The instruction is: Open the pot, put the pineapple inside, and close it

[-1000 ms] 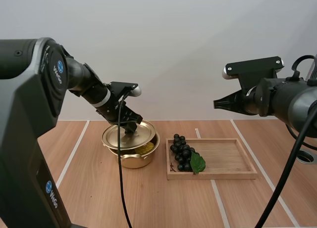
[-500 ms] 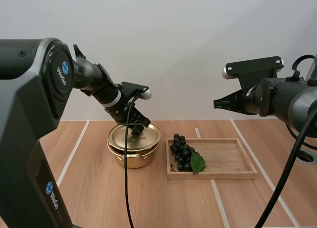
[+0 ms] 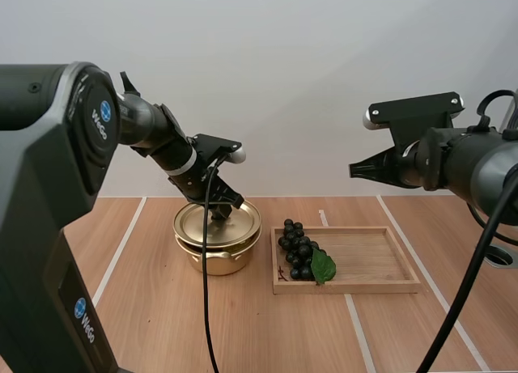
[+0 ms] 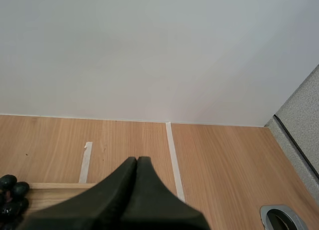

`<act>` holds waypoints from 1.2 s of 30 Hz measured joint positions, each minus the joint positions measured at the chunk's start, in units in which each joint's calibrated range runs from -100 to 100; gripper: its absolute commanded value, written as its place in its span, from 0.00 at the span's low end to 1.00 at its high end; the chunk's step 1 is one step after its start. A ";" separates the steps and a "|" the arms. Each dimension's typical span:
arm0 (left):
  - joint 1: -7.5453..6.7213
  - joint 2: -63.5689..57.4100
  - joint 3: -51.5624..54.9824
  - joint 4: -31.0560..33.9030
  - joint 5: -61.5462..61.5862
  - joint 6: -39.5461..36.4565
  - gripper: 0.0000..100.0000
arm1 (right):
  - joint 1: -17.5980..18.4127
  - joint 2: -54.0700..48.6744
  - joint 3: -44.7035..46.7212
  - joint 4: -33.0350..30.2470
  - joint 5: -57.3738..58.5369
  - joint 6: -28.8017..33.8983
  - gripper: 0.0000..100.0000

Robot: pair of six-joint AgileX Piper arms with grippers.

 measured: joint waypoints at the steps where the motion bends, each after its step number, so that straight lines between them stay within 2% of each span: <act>1: 0.00 0.00 0.00 -0.14 0.00 0.00 0.00 | 0.00 0.00 0.00 0.00 0.00 0.00 0.00; 11: 0.00 0.00 0.00 -0.52 -0.36 -0.09 0.00 | 0.00 0.00 0.00 0.24 0.00 0.00 0.00; 13: 0.00 0.00 0.00 -0.52 0.02 -0.09 0.06 | 0.00 0.00 0.00 0.24 0.00 0.00 0.00; 16: 0.00 0.00 0.00 -0.52 0.03 -0.09 0.31 | 0.00 0.00 0.00 0.24 0.00 0.00 0.00; 20: 0.00 0.00 0.00 -0.52 0.03 0.00 0.80 | 0.00 0.00 0.00 0.24 0.00 0.00 0.00; 22: 0.00 0.00 0.00 -0.52 0.03 0.00 0.92 | 0.00 0.00 0.00 0.24 0.00 0.00 0.00; 36: 0.00 -2.40 0.00 -0.52 0.17 0.10 0.92 | 0.00 0.00 0.00 0.24 0.00 0.00 0.00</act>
